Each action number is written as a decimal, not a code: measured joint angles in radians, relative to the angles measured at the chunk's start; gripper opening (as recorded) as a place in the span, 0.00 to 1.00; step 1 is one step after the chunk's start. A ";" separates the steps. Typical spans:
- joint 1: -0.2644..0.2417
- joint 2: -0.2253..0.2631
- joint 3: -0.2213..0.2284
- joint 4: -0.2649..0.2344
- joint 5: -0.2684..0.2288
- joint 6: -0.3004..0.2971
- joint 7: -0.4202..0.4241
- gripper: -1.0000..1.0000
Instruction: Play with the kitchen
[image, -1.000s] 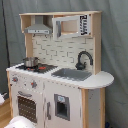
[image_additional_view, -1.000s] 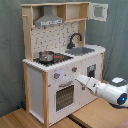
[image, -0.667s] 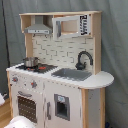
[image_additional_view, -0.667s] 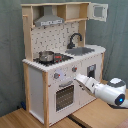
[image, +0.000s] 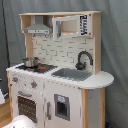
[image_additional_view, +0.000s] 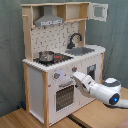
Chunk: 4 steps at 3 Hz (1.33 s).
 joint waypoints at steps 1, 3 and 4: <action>-0.047 0.000 0.000 0.025 0.000 0.008 0.090 1.00; -0.184 0.000 -0.004 0.070 0.000 0.091 0.204 1.00; -0.252 0.000 0.003 0.140 0.000 0.116 0.203 1.00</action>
